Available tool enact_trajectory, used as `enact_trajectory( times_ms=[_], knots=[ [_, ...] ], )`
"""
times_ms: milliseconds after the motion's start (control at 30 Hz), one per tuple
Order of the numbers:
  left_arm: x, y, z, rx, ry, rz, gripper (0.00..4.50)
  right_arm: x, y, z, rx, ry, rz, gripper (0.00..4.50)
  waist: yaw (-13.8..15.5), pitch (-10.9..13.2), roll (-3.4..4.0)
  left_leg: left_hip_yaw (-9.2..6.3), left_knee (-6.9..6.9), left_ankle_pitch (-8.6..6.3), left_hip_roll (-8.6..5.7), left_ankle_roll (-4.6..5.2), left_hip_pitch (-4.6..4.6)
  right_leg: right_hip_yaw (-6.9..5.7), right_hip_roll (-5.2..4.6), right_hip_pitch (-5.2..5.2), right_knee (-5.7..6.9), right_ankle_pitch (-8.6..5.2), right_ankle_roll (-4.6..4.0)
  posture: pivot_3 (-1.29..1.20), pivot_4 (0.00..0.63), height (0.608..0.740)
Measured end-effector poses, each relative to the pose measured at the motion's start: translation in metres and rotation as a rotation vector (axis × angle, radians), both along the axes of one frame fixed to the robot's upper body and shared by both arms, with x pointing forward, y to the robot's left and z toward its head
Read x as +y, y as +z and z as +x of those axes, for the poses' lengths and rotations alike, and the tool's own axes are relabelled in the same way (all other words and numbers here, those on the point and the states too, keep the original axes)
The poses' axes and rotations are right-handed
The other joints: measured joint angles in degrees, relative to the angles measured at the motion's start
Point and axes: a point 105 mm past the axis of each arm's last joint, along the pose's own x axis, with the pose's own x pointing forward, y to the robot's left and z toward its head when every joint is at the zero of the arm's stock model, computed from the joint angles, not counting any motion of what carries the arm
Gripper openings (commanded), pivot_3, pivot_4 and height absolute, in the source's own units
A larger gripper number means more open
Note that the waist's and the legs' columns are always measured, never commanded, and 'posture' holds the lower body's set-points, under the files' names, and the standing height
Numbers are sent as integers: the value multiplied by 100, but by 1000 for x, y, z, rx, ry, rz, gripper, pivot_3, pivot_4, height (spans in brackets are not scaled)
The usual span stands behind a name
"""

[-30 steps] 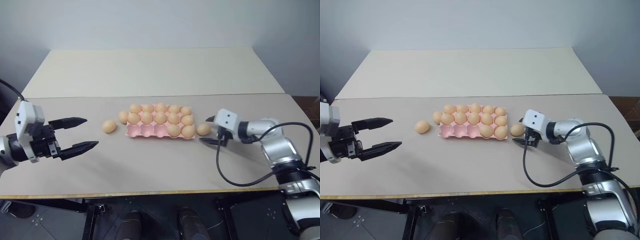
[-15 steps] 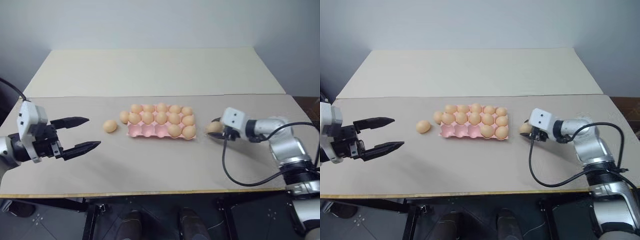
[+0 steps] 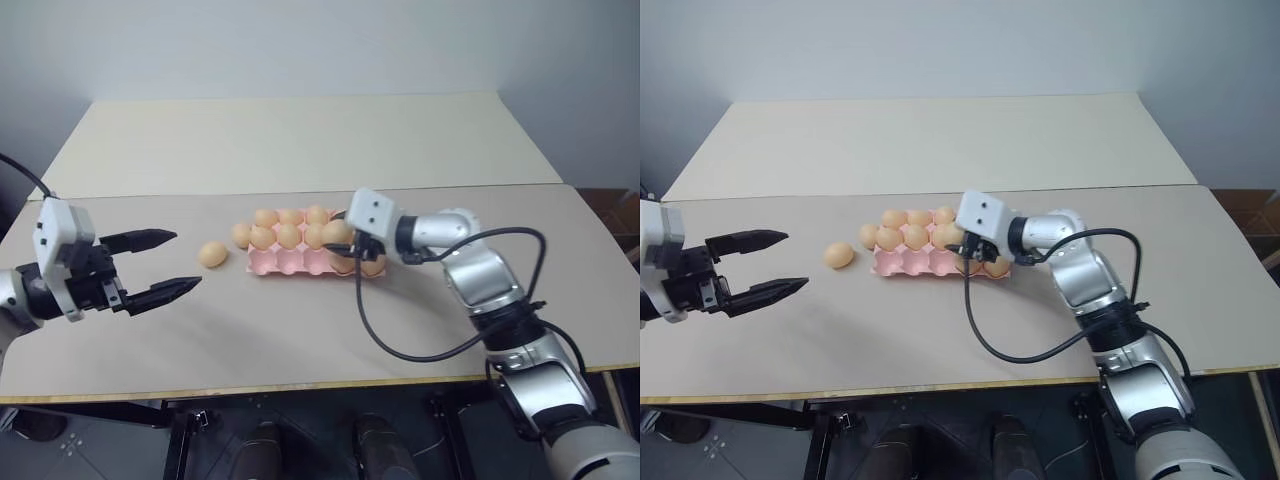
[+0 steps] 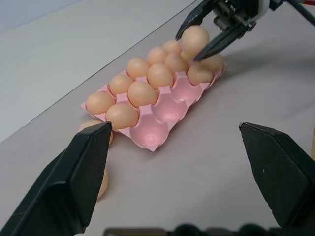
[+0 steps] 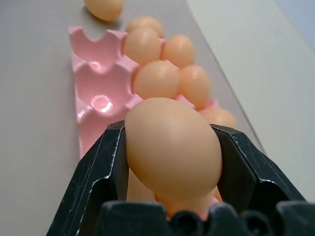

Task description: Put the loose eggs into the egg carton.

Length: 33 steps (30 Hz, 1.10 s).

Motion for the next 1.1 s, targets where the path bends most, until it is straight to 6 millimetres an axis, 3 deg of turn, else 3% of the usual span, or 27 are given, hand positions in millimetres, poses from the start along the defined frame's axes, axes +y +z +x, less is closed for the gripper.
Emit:
enact_trajectory(
  times_ms=[100,333,400,500,600,667,800,900,1000,1100],
  knots=[
    [3,-1,-1,4,15,-1,4500,8,-8,1,30,-8,4,2292,13,0,0,0,0,0,0,0,1,0,0,-1,1,0,-1,0,150,740],
    [1,0,-2,3,13,-7,4500,18,-14,1,74,-18,20,4486,3,0,0,0,-1,0,1,0,1,0,0,-3,2,1,-1,0,150,740],
    [1,0,-2,2,12,-7,4500,18,-11,0,70,-23,23,4486,2,0,0,0,-1,0,1,0,1,0,0,-3,2,0,-1,0,150,740],
    [1,0,-2,-1,18,-9,4500,13,8,-6,27,-17,52,4486,6,0,0,0,-1,0,1,-1,-1,0,0,-5,1,0,-1,0,150,740],
    [1,-1,0,-8,34,-38,4500,-9,36,-18,-8,-21,108,4486,62,0,0,-1,-1,-1,0,-2,-4,-1,-1,-5,-2,0,0,0,150,740],
    [6,-3,1,-7,56,-41,4500,-39,43,-30,-8,-46,117,4486,130,-1,-2,-3,-1,-2,-1,-2,-4,-5,-2,0,-6,0,0,0,150,740],
    [25,-4,2,-11,122,-56,4500,-83,36,-44,51,-125,78,4486,122,-1,-2,0,-1,-2,-1,-2,4,-4,-2,4,-2,0,-1,0,150,740],
    [44,-5,-3,18,155,-52,4500,-120,43,-61,73,-168,97,4486,87,-1,-2,4,-9,-2,1,-1,6,-1,-1,4,-5,0,0,0,150,740],
    [51,-5,-3,17,180,-57,4500,-145,43,-81,128,-170,137,4486,104,-2,-4,4,-9,-2,2,-1,12,-4,-1,18,-9,-1,0,0,150,740],
    [54,-5,0,14,198,-64,4500,-155,29,-94,204,-162,167,4486,107,-3,-5,5,-7,-2,1,-1,19,-2,-2,25,-7,1,2,0,150,740]
  ],
)
